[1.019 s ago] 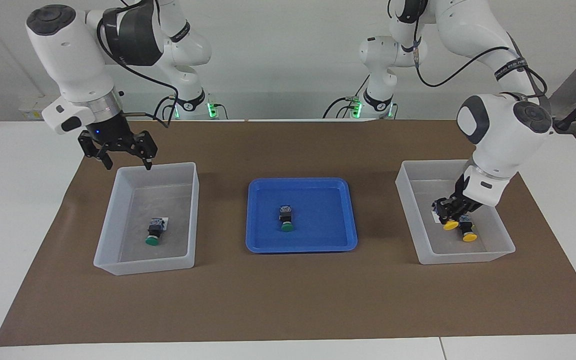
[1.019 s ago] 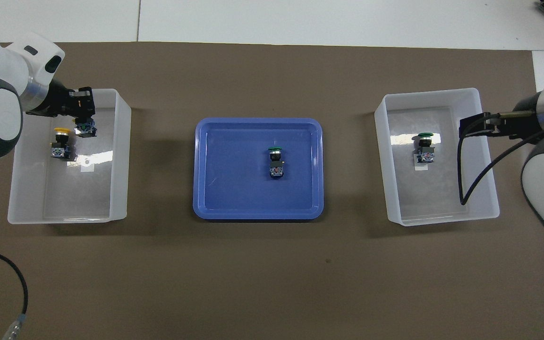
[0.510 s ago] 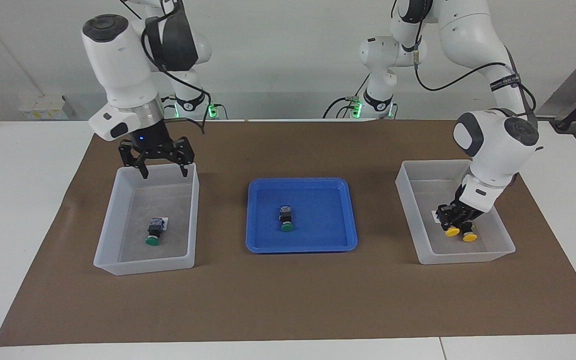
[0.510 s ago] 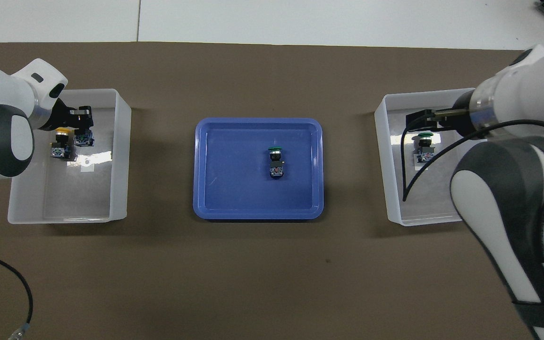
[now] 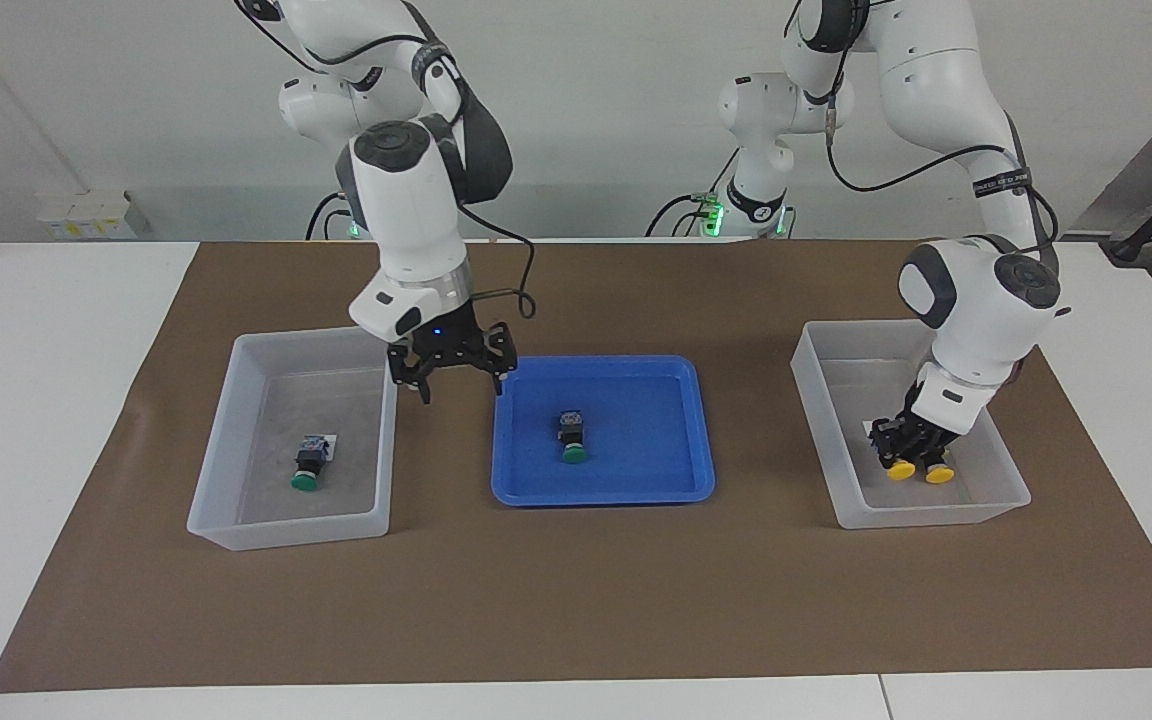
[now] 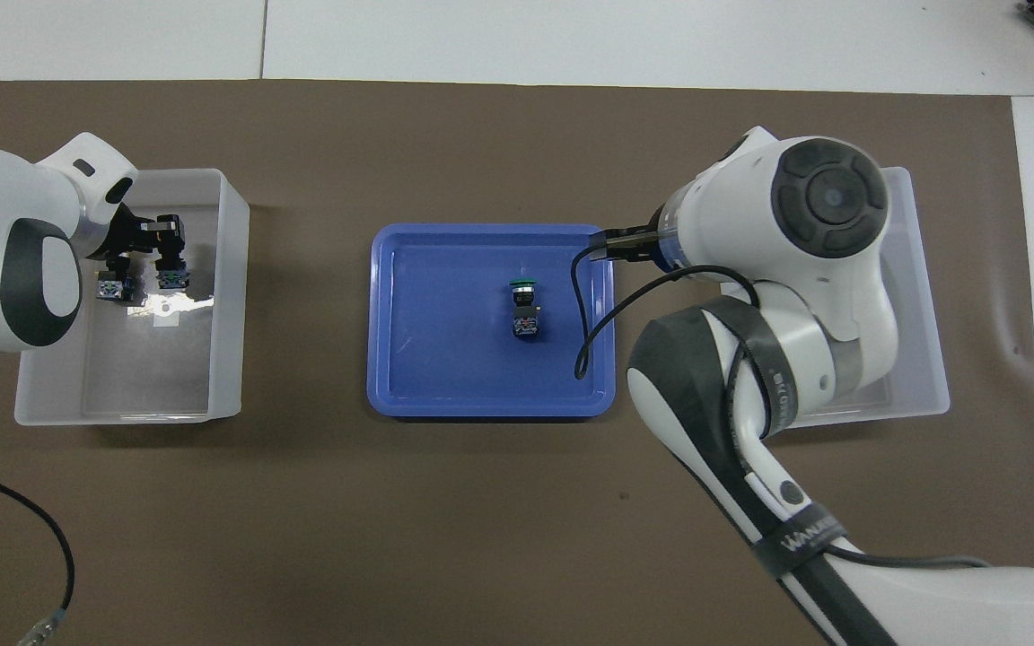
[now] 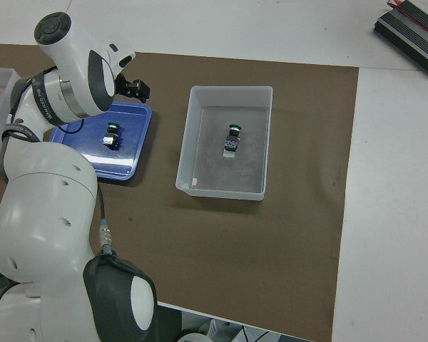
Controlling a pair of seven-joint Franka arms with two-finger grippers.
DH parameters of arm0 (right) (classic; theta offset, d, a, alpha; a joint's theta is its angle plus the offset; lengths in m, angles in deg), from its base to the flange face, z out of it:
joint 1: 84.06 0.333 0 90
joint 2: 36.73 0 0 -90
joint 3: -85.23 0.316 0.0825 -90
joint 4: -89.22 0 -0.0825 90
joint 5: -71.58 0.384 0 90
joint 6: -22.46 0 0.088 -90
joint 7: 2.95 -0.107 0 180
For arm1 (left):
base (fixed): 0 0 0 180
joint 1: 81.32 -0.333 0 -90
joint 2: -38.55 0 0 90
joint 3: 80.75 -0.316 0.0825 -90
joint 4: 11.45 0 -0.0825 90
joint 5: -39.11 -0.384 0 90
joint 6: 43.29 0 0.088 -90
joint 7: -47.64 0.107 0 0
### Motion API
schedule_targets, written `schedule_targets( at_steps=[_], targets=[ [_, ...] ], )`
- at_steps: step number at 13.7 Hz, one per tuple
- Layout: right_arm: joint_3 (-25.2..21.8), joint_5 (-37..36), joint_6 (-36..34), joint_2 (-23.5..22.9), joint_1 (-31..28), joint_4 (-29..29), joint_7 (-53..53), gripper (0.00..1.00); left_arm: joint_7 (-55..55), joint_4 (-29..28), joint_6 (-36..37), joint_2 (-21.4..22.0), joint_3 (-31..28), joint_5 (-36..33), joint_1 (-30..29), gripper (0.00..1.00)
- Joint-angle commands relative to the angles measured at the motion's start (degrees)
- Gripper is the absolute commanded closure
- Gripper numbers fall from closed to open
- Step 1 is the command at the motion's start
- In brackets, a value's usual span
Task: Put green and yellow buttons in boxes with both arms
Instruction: 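Reach and grasp the last green button with the right gripper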
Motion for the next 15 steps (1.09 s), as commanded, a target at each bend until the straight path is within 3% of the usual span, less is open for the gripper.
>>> schedule_targets(
  at_steps=[1, 5, 8, 13, 14, 15],
  targets=[
    [-0.05, -2.26, 5.62, -3.56, 2.15, 0.01, -3.42, 0.0, 0.75, 3.82, 4.25, 0.21, 0.2, -0.07, -0.04, 0.45],
    [-0.13, -7.18, 12.39, -9.36, 5.92, -0.43, -9.31, 0.0, 0.58, 11.29, 13.91, 0.21, 0.29, -0.95, 0.4, 0.45],
    [-0.05, -16.39, 14.68, -13.86, 9.1, -0.87, -19.14, 0.0, 0.57, 17.1, 23.23, 0.12, 0.37, -1.39, 0.66, 0.46],
    [-0.05, -17.91, 16.36, -16.24, 10.51, -0.34, -20.49, 0.0, 0.66, 26.76, 37.99, 0.39, 0.29, -1.48, 1.72, 0.46],
    [-0.13, -18.0, 16.36, -16.24, 10.51, -0.25, -20.31, 0.37, 0.66, 29.05, 40.99, 0.39, 0.55, -2.0, 1.72, 0.46],
    [-0.13, -18.0, 15.49, -16.15, 10.42, -0.34, -20.31, 0.99, 0.75, 30.2, 43.36, 0.65, 0.64, -2.36, 1.89, 0.46]
  ],
)
